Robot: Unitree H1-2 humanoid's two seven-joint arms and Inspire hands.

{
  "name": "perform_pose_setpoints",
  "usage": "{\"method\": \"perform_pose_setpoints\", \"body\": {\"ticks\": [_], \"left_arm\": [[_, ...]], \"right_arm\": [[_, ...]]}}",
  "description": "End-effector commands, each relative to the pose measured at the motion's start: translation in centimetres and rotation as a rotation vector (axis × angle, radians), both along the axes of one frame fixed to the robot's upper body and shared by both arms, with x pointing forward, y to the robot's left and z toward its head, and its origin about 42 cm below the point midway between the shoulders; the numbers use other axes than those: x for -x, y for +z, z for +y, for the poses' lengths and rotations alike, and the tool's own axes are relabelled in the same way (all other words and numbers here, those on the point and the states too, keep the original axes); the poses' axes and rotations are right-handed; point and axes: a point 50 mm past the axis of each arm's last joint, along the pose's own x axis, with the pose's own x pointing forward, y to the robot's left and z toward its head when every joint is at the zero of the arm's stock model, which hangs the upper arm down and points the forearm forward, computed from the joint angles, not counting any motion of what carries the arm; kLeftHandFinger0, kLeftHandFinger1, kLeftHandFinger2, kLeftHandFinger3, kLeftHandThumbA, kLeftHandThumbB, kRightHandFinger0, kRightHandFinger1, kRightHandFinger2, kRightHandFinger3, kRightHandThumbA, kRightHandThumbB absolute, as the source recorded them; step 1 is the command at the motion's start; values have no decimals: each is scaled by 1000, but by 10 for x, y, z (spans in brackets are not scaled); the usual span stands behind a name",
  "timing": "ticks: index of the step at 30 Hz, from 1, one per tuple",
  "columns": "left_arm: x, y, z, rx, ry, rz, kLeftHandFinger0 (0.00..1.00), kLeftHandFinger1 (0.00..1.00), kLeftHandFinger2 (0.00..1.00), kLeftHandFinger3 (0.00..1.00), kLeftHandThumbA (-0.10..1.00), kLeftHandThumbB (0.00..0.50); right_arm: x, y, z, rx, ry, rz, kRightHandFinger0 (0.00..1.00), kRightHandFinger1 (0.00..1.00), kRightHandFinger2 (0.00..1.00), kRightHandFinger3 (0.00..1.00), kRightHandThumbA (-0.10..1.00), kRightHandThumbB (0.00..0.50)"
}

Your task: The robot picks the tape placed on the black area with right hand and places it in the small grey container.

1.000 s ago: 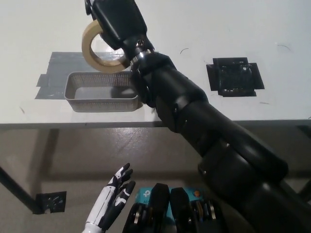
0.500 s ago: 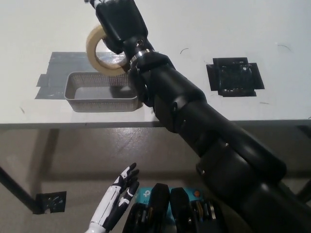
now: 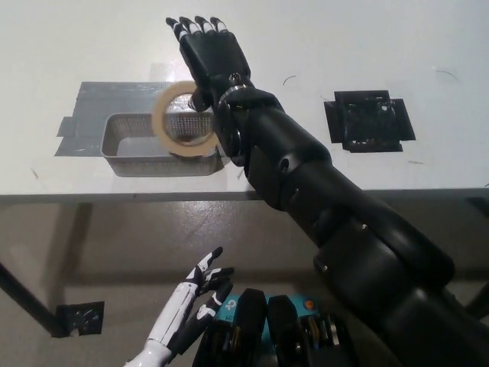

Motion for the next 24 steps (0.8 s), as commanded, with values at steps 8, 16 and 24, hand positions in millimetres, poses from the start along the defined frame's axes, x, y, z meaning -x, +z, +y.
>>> {"method": "perform_pose_setpoints", "body": {"ticks": [8, 16, 24], "left_arm": [[-11, 18, -4, -49, -47, -83, 841, 781, 797, 1000, 947, 6], [-13, 17, -6, -73, -57, -94, 847, 773, 777, 1000, 933, 0], [-19, 22, -4, -44, -33, -89, 825, 758, 786, 1000, 864, 21]], "right_arm": [[-4, -6, -10, -15, -36, 72, 1000, 1000, 1000, 1000, 973, 406], [-5, -19, -20, -17, -47, 103, 1000, 1000, 1000, 1000, 977, 383], [-22, 46, -50, -229, 100, -26, 1000, 1000, 1000, 1000, 1000, 383]]}}
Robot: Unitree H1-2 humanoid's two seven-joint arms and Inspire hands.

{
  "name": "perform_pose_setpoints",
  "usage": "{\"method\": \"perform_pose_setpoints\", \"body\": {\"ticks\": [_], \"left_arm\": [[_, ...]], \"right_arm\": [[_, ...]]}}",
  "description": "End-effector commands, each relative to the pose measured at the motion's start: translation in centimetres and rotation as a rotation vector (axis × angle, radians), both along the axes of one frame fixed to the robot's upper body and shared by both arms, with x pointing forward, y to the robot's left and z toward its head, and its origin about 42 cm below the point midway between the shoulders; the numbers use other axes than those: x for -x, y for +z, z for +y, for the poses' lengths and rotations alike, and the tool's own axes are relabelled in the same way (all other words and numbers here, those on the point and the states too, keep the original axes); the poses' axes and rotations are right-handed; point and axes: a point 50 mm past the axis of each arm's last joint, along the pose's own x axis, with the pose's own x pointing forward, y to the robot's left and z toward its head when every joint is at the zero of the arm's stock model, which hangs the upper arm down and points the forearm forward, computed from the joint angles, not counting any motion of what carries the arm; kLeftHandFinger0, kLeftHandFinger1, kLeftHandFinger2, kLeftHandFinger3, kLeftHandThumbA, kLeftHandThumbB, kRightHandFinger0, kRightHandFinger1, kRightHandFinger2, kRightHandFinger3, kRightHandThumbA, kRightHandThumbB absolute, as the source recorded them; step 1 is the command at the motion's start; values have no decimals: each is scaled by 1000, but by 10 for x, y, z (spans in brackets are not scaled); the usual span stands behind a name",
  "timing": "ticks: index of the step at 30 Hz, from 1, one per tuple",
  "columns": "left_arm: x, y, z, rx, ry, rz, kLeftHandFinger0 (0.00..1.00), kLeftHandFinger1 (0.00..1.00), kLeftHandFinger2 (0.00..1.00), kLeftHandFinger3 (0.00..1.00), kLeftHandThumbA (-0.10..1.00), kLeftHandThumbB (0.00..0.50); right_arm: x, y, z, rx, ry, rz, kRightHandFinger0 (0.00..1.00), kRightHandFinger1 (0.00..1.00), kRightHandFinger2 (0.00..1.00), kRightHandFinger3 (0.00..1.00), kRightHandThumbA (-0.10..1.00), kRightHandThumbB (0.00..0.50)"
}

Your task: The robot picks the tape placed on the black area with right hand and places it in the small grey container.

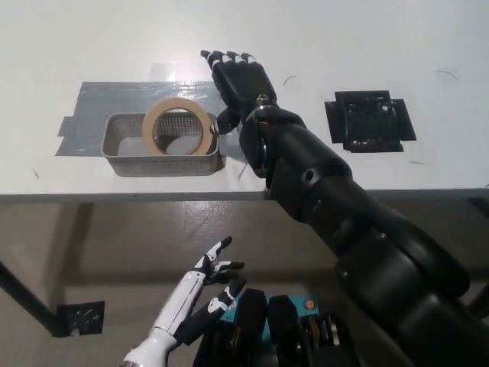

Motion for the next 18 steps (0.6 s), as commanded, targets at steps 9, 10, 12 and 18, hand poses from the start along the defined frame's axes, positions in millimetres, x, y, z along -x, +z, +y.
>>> {"method": "perform_pose_setpoints", "body": {"ticks": [9, 10, 12, 18], "left_arm": [[-26, 16, 16, 82, 60, -44, 1000, 1000, 1000, 1000, 911, 123], [-26, 16, 22, 96, 72, -50, 1000, 1000, 1000, 1000, 961, 120], [-29, 18, 29, 109, 90, -56, 1000, 1000, 1000, 1000, 986, 125], [-39, 17, 45, 141, 135, -56, 1000, 1000, 1000, 1000, 1000, 117]], "right_arm": [[41, 145, -142, -575, 260, -305, 1000, 1000, 1000, 1000, 1000, 340], [63, 142, -167, -622, 246, -316, 1000, 1000, 1000, 1000, 1000, 341], [76, 135, -182, -693, 243, -322, 1000, 1000, 1000, 1000, 1000, 329], [171, 45, -261, -981, 106, -349, 1000, 1000, 1000, 1000, 1000, 318]]}}
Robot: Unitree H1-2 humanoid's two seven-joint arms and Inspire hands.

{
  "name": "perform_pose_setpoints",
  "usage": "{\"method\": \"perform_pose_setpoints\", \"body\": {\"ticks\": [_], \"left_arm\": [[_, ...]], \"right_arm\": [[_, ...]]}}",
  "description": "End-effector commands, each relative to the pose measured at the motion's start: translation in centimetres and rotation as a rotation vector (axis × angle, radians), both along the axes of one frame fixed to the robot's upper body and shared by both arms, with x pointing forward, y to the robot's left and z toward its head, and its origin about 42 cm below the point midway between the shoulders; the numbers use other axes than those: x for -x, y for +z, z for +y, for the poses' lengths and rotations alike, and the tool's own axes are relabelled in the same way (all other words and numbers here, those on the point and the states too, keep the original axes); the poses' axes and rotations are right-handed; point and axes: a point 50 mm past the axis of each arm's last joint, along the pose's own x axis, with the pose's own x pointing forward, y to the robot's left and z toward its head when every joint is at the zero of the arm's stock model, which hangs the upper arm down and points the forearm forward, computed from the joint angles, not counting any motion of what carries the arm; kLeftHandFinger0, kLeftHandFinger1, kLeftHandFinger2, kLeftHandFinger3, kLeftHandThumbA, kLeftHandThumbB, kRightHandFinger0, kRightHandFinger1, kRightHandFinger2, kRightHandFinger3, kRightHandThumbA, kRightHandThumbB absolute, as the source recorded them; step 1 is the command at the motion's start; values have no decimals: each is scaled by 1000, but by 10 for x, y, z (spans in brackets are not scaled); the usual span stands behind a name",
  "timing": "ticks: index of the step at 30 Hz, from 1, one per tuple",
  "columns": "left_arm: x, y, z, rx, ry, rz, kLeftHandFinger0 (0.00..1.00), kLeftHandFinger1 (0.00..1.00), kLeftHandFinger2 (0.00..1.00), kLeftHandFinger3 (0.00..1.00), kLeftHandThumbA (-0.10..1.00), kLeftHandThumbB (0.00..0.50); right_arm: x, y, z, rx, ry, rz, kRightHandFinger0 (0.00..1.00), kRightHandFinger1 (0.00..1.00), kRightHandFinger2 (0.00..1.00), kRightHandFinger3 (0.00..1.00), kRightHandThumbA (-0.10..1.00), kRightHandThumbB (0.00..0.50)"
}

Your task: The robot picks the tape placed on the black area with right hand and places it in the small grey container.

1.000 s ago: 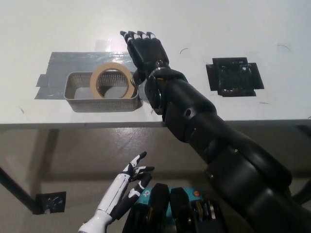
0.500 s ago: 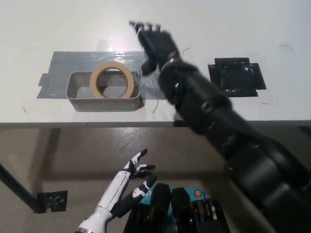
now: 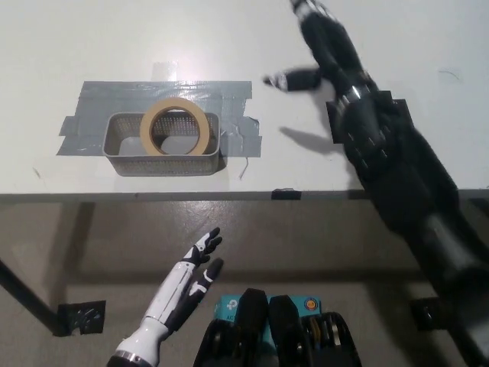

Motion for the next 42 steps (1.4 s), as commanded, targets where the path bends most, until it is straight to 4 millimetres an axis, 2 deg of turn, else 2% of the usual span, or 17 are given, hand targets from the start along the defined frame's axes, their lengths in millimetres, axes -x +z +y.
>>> {"method": "perform_pose_setpoints", "body": {"ticks": [1, 2, 3, 5, 8, 11, 12, 15, 16, 17, 18, 19, 23, 24, 27, 33, 42], "left_arm": [[-26, 21, 35, 138, 95, -75, 1000, 1000, 1000, 1000, 1000, 115], [-26, 21, 38, 138, 102, -75, 1000, 1000, 1000, 1000, 1000, 115], [-28, 22, 39, 137, 111, -76, 1000, 1000, 1000, 1000, 1000, 134], [-29, 22, 42, 136, 123, -70, 1000, 1000, 1000, 1000, 1000, 149], [-24, 17, 43, 148, 126, -57, 1000, 1000, 1000, 1000, 1000, 113], [-24, 17, 43, 151, 127, -56, 1000, 1000, 1000, 1000, 1000, 114], [-20, 11, 42, 152, 123, -48, 1000, 1000, 1000, 1000, 1000, 105], [-17, 7, 40, 154, 126, -48, 1000, 1000, 1000, 1000, 1000, 89], [-16, 6, 41, 155, 127, -47, 1000, 1000, 1000, 1000, 1000, 88], [-13, 5, 44, 154, 135, -43, 1000, 1000, 1000, 1000, 1000, 86], [-10, 5, 50, 152, 149, -38, 1000, 1000, 1000, 1000, 1000, 90], [-10, 5, 51, 148, 153, -39, 1000, 1000, 1000, 1000, 1000, 86], [-5, 2, 52, 154, 162, -31, 1000, 1000, 1000, 1000, 1000, 85], [-1, -2, 53, 138, 164, -27, 1000, 1000, 1000, 1000, 1000, 73], [6, -7, 58, 131, 173, -14, 1000, 1000, 1000, 1000, 1000, 82], [17, -14, 62, 119, 190, 1, 1000, 1000, 1000, 1000, 1000, 88], [24, -18, 65, 106, 191, 21, 1000, 1000, 1000, 1000, 1000, 102]], "right_arm": [[156, 36, -132, -524, 76, -227, 1000, 1000, 1000, 1000, 1000, 302], [162, 30, -132, -533, 81, -218, 1000, 1000, 1000, 1000, 1000, 298], [181, 12, -134, -595, 102, -193, 1000, 1000, 1000, 1000, 1000, 237], [194, -3, -130, -646, 115, -164, 1000, 1000, 1000, 1000, 1000, 229], [212, -42, -122, -655, 81, -112, 1000, 1000, 1000, 1000, 1000, 171], [214, -46, -121, -655, 77, -101, 1000, 1000, 1000, 1000, 1000, 170], [223, -87, -117, -687, 43, -5, 1000, 1000, 1000, 1000, 1000, 170], [226, -129, -116, -709, 5, 89, 1000, 1000, 1000, 1000, 1000, 163], [227, -129, -116, -710, 6, 91, 1000, 1000, 1000, 1000, 1000, 161], [227, -138, -113, -712, -4, 126, 1000, 1000, 1000, 1000, 1000, 160], [225, -158, -106, -726, -12, 202, 1000, 1000, 1000, 1000, 1000, 157], [225, -163, -106, -739, -1, 228, 1000, 1000, 1000, 1000, 1000, 138], [226, -165, -105, -742, 10, 255, 1000, 1000, 1000, 1000, 989, 140], [228, -169, -104, -765, 9, 278, 1000, 1000, 1000, 1000, 993, 128], [232, -177, -99, -780, -6, 320, 1000, 1000, 1000, 1000, 1000, 171], [236, -188, -94, -746, 5, 349, 1000, 1000, 1000, 1000, 995, 189], [243, -196, -90, -726, 26, 375, 1000, 1000, 1000, 1000, 977, 170]]}}
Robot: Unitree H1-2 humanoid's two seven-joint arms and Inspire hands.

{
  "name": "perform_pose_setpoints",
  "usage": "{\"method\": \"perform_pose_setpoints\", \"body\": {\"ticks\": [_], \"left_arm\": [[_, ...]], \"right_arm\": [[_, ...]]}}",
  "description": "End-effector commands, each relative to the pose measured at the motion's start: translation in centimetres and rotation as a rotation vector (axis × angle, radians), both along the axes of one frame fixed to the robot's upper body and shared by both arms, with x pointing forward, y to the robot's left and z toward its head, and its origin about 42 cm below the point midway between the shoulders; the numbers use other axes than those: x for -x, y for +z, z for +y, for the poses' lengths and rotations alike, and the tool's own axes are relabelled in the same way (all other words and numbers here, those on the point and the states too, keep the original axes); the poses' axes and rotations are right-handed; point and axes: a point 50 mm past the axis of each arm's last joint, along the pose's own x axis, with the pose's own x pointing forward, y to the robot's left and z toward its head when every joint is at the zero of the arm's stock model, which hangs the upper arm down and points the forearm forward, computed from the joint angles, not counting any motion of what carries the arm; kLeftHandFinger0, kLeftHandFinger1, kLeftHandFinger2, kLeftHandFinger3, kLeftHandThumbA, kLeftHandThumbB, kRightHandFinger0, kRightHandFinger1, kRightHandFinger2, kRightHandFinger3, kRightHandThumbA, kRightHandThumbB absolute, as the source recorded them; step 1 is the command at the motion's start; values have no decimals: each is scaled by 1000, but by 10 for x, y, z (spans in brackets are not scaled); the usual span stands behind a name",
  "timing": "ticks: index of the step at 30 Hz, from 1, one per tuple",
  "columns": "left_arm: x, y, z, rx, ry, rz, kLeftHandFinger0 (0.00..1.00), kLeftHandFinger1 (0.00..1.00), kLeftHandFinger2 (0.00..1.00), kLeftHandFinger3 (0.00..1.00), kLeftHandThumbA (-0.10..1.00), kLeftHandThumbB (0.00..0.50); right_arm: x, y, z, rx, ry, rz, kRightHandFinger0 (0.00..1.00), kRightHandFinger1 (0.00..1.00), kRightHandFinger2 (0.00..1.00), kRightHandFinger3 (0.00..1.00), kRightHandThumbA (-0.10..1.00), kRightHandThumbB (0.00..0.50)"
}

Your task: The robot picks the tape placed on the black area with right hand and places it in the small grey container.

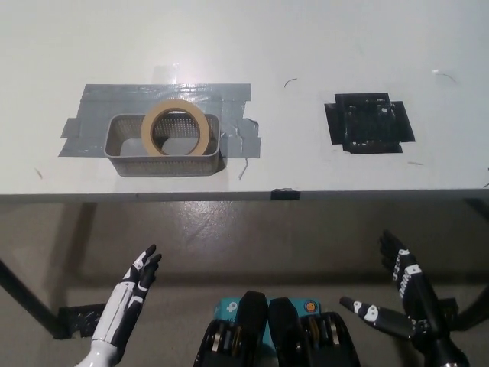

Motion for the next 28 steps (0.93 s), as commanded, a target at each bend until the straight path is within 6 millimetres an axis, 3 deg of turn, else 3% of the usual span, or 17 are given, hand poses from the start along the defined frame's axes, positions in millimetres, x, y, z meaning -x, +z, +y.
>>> {"method": "perform_pose_setpoints", "body": {"ticks": [1, 4, 10, 18, 24, 28], "left_arm": [[1, 10, 7, -6, 8, -62, 1000, 1000, 1000, 1000, 1000, 102], [1, 10, 7, -8, 3, -62, 1000, 1000, 1000, 1000, 1000, 67], [1, 10, 4, -12, -7, -64, 1000, 1000, 1000, 1000, 1000, 67], [3, 9, 4, -17, 0, -55, 1000, 1000, 1000, 1000, 1000, 50], [4, 9, 4, -15, 4, -48, 1000, 1000, 1000, 1000, 1000, 37], [3, 9, 5, -15, 6, -51, 1000, 1000, 1000, 1000, 1000, 37]], "right_arm": [[0, 7, 5, -27, 37, -75, 1000, 1000, 1000, 1000, 977, 170], [2, 5, 4, 84, 52, -87, 1000, 1000, 1000, 1000, 1000, 187], [4, 3, 3, 115, 72, -77, 1000, 1000, 1000, 1000, 1000, 203], [5, 4, 6, 139, 95, -58, 1000, 1000, 1000, 1000, 904, 170], [4, 3, 9, 173, 106, -69, 1000, 1000, 1000, 1000, 904, 222], [1, 3, 10, 190, 116, -78, 1000, 1000, 1000, 1000, 905, 223]]}}
